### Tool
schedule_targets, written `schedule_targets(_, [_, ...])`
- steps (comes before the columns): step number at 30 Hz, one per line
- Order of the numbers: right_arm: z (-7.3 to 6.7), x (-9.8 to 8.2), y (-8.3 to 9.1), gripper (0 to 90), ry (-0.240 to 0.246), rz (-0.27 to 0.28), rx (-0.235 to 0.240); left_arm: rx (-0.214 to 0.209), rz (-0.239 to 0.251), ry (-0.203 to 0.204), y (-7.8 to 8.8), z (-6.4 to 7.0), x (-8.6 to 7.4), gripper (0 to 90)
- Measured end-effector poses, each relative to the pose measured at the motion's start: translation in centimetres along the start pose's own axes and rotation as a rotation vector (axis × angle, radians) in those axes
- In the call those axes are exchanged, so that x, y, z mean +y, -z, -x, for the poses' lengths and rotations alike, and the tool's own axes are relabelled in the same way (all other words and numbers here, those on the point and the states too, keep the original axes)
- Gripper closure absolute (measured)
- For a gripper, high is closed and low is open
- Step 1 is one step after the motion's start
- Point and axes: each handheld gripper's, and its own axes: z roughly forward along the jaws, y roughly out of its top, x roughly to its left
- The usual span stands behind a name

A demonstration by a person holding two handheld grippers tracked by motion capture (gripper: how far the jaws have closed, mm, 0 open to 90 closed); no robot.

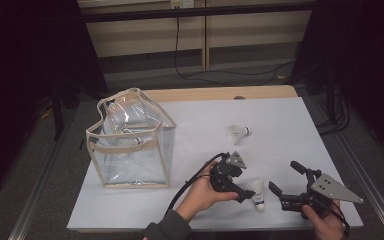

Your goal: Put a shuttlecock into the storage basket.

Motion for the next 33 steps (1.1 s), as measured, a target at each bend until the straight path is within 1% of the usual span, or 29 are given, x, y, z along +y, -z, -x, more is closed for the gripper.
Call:
schedule_targets(2, [0.0,0.0,0.0,2.4,-0.001,0.0,0.0,0.003,-0.002,-0.006,-0.2,0.0,0.1,26.5])
schedule_targets(3, [0.0,0.0,0.0,2.4,-0.003,0.002,0.0,-0.001,0.007,-0.01,-0.3,0.1,0.1,28.4])
schedule_targets(6, [0.0,0.0,0.0,2.4,-0.001,0.0,-0.001,-0.017,0.002,-0.008,-0.5,0.2,0.2,31.7])
schedule_targets(8, [0.0,0.0,0.0,2.4,-0.002,0.0,0.002,-0.021,0.002,-0.022,-0.6,0.3,0.3,34.9])
schedule_targets(11, [0.0,0.0,0.0,2.5,0.0,0.0,0.003,-0.029,0.002,-0.027,-0.9,0.4,0.3,38.9])
schedule_targets(13, [0.0,0.0,0.0,2.5,-0.001,-0.001,0.0,-0.028,-0.01,-0.026,-0.9,0.5,0.3,41.0])
schedule_targets(14, [0.0,0.0,0.0,2.5,0.0,-0.001,0.0,-0.028,-0.02,-0.029,-0.9,0.5,0.3,44.2])
schedule_targets(16, [0.0,0.0,0.0,2.4,0.001,-0.002,0.001,-0.038,-0.028,-0.032,-1.1,0.5,0.3,46.5])
schedule_targets(17, [0.0,0.0,0.0,2.5,0.002,-0.002,0.002,-0.038,-0.031,-0.033,-1.1,0.6,0.3,49.5])
schedule_targets(18, [0.0,0.0,0.0,2.5,0.002,-0.001,0.002,-0.041,-0.023,-0.029,-1.2,0.6,0.3,50.0])
schedule_targets(19, [0.0,0.0,0.0,2.5,0.002,-0.001,0.002,-0.045,-0.025,-0.031,-1.2,0.6,0.3,51.4])
schedule_targets(20, [0.0,0.0,0.0,2.5,0.002,-0.002,0.002,-0.05,-0.029,-0.032,-1.2,0.7,0.2,55.6])
schedule_targets(22, [0.0,0.0,0.0,2.5,0.003,-0.001,0.001,-0.063,-0.031,-0.027,-1.2,0.7,0.2,58.3])
schedule_targets(23, [0.0,0.0,0.0,2.5,0.002,-0.001,0.001,-0.068,-0.038,-0.02,-1.2,0.7,0.2,60.9])
schedule_targets(25, [0.0,0.0,0.0,2.5,0.003,-0.003,0.001,-0.086,-0.034,-0.01,-1.2,0.8,0.2,65.1])
schedule_targets(26, [0.0,0.0,0.0,2.5,0.0,-0.002,0.002,-0.09,-0.042,-0.017,-1.2,0.9,0.2,68.9])
schedule_targets(27, [0.0,0.0,0.0,2.5,0.004,-0.003,0.0,-0.093,-0.038,-0.013,-1.2,1.0,0.2,73.1])
schedule_targets(30, [0.0,0.0,0.0,2.5,0.002,-0.001,0.001,-0.103,-0.038,-0.012,-1.0,1.0,0.3,81.2])
schedule_targets(33, [0.0,0.0,0.1,2.5,0.002,-0.001,0.0,-0.135,-0.033,0.006,-0.9,1.0,0.3,88.1])
